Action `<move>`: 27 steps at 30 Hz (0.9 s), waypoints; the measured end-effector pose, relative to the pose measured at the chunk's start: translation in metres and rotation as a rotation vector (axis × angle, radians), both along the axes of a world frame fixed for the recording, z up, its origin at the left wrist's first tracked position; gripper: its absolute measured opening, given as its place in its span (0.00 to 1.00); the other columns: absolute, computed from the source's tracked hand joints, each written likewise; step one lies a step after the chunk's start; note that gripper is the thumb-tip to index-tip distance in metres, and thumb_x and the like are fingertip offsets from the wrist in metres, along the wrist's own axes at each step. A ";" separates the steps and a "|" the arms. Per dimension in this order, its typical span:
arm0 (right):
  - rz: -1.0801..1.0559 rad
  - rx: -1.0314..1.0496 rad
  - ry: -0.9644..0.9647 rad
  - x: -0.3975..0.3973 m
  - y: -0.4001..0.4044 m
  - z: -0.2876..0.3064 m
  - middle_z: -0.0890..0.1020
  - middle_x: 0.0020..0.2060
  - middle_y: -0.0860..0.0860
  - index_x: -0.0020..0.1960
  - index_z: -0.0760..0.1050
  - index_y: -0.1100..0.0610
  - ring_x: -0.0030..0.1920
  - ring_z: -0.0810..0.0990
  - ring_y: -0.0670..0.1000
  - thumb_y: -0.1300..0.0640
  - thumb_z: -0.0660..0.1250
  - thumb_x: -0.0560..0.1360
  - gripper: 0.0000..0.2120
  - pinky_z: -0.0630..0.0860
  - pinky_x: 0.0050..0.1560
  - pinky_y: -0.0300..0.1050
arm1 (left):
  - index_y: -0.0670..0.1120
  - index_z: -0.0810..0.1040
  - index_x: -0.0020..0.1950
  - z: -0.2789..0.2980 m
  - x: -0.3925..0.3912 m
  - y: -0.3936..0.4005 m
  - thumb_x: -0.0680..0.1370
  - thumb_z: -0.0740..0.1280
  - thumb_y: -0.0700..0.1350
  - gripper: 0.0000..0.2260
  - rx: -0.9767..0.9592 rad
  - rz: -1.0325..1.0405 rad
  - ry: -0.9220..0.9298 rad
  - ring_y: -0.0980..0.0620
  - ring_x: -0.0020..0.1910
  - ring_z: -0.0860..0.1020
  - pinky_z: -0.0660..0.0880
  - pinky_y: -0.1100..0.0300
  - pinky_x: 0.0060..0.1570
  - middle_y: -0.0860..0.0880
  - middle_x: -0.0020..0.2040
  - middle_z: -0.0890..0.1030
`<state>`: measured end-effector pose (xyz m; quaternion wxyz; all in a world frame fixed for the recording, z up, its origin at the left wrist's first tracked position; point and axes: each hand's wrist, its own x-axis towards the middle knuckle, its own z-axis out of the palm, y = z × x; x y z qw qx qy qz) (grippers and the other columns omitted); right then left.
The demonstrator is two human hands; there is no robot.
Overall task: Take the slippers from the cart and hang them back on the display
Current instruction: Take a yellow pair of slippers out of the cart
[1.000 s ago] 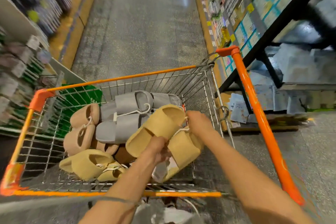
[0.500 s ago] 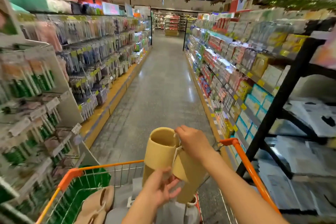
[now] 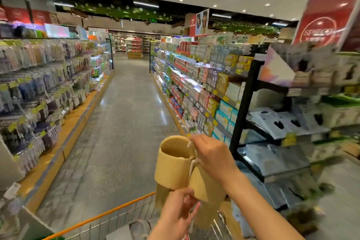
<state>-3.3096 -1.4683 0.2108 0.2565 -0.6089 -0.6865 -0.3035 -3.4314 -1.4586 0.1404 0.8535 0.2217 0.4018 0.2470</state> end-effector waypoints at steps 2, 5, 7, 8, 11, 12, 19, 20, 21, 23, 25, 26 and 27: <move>-0.113 0.035 0.041 0.028 -0.035 0.009 0.82 0.35 0.52 0.45 0.78 0.57 0.31 0.81 0.52 0.64 0.65 0.69 0.07 0.77 0.28 0.43 | 0.43 0.72 0.44 0.004 0.032 -0.022 0.76 0.60 0.34 0.05 0.033 -0.112 -0.029 0.51 0.34 0.71 0.76 0.62 0.31 0.44 0.36 0.74; -0.310 0.115 0.118 0.071 -0.104 0.021 0.83 0.39 0.53 0.48 0.78 0.58 0.34 0.82 0.55 0.61 0.60 0.71 0.10 0.79 0.30 0.45 | 0.44 0.70 0.41 0.010 0.085 -0.067 0.76 0.59 0.33 0.07 0.064 -0.298 -0.090 0.53 0.33 0.67 0.76 0.65 0.26 0.46 0.34 0.68; -0.443 0.171 0.132 0.099 -0.161 0.026 0.83 0.40 0.54 0.49 0.79 0.59 0.37 0.83 0.55 0.60 0.59 0.73 0.11 0.80 0.33 0.45 | 0.43 0.70 0.40 0.016 0.120 -0.110 0.76 0.60 0.33 0.07 0.085 -0.438 -0.115 0.52 0.33 0.67 0.76 0.65 0.25 0.45 0.34 0.67; -0.517 0.186 0.130 0.111 -0.191 0.028 0.84 0.41 0.55 0.49 0.79 0.59 0.37 0.83 0.55 0.60 0.59 0.73 0.12 0.80 0.33 0.46 | 0.42 0.70 0.40 0.018 0.137 -0.135 0.76 0.60 0.33 0.07 0.093 -0.506 -0.119 0.52 0.33 0.67 0.76 0.66 0.23 0.45 0.34 0.67; -0.742 0.201 0.098 0.143 -0.291 0.032 0.83 0.40 0.56 0.48 0.79 0.59 0.35 0.83 0.57 0.59 0.59 0.74 0.11 0.80 0.30 0.49 | 0.42 0.68 0.46 0.023 0.182 -0.217 0.76 0.59 0.33 0.05 0.079 -0.716 -0.137 0.50 0.33 0.69 0.74 0.66 0.21 0.44 0.36 0.69; -0.804 0.210 0.101 0.150 -0.325 0.033 0.83 0.39 0.56 0.48 0.79 0.59 0.34 0.82 0.58 0.60 0.59 0.74 0.10 0.79 0.29 0.50 | 0.42 0.68 0.46 0.022 0.195 -0.246 0.76 0.60 0.32 0.05 0.073 -0.780 -0.156 0.51 0.33 0.70 0.74 0.66 0.22 0.44 0.35 0.69; -1.200 0.298 0.159 0.163 -0.563 0.035 0.83 0.42 0.56 0.48 0.79 0.59 0.39 0.83 0.59 0.55 0.58 0.75 0.12 0.80 0.36 0.52 | 0.41 0.68 0.46 0.024 0.252 -0.462 0.78 0.58 0.35 0.02 0.024 -1.235 -0.174 0.51 0.32 0.70 0.75 0.65 0.21 0.45 0.34 0.70; -1.256 0.312 0.167 0.159 -0.595 0.033 0.83 0.42 0.56 0.48 0.79 0.59 0.40 0.83 0.59 0.54 0.57 0.75 0.14 0.80 0.37 0.52 | 0.41 0.69 0.44 0.023 0.255 -0.492 0.78 0.58 0.35 0.04 0.032 -1.281 -0.174 0.51 0.32 0.71 0.76 0.64 0.23 0.45 0.34 0.71; -1.314 0.326 0.167 0.152 -0.625 0.032 0.83 0.43 0.56 0.48 0.79 0.59 0.40 0.83 0.59 0.53 0.56 0.76 0.15 0.80 0.38 0.52 | 0.41 0.69 0.43 0.023 0.255 -0.522 0.78 0.58 0.34 0.05 0.042 -1.328 -0.177 0.52 0.32 0.71 0.77 0.64 0.24 0.45 0.34 0.71; -1.428 0.371 0.177 0.135 -0.680 0.030 0.83 0.44 0.57 0.49 0.79 0.60 0.41 0.83 0.59 0.56 0.59 0.76 0.12 0.79 0.39 0.51 | 0.43 0.69 0.41 0.022 0.250 -0.577 0.78 0.57 0.34 0.08 0.057 -1.429 -0.193 0.53 0.28 0.71 0.77 0.65 0.25 0.45 0.33 0.71; -1.536 0.440 0.190 0.116 -0.729 0.028 0.83 0.44 0.57 0.50 0.80 0.60 0.42 0.83 0.59 0.58 0.61 0.75 0.10 0.75 0.42 0.48 | 0.44 0.68 0.39 0.021 0.242 -0.624 0.78 0.56 0.33 0.10 0.046 -1.542 -0.221 0.53 0.26 0.70 0.75 0.65 0.25 0.46 0.32 0.70; -1.594 0.466 0.190 0.107 -0.751 0.025 0.83 0.44 0.57 0.50 0.80 0.60 0.42 0.83 0.59 0.59 0.61 0.75 0.10 0.72 0.43 0.48 | 0.45 0.68 0.38 0.019 0.239 -0.646 0.77 0.55 0.33 0.11 0.031 -1.599 -0.229 0.53 0.26 0.70 0.75 0.65 0.25 0.46 0.31 0.70; -1.643 0.484 0.200 0.097 -0.770 0.022 0.83 0.44 0.57 0.50 0.80 0.60 0.42 0.83 0.59 0.59 0.62 0.75 0.10 0.72 0.43 0.48 | 0.44 0.68 0.37 0.017 0.236 -0.667 0.77 0.55 0.32 0.12 0.013 -1.654 -0.227 0.53 0.25 0.69 0.74 0.66 0.25 0.46 0.29 0.70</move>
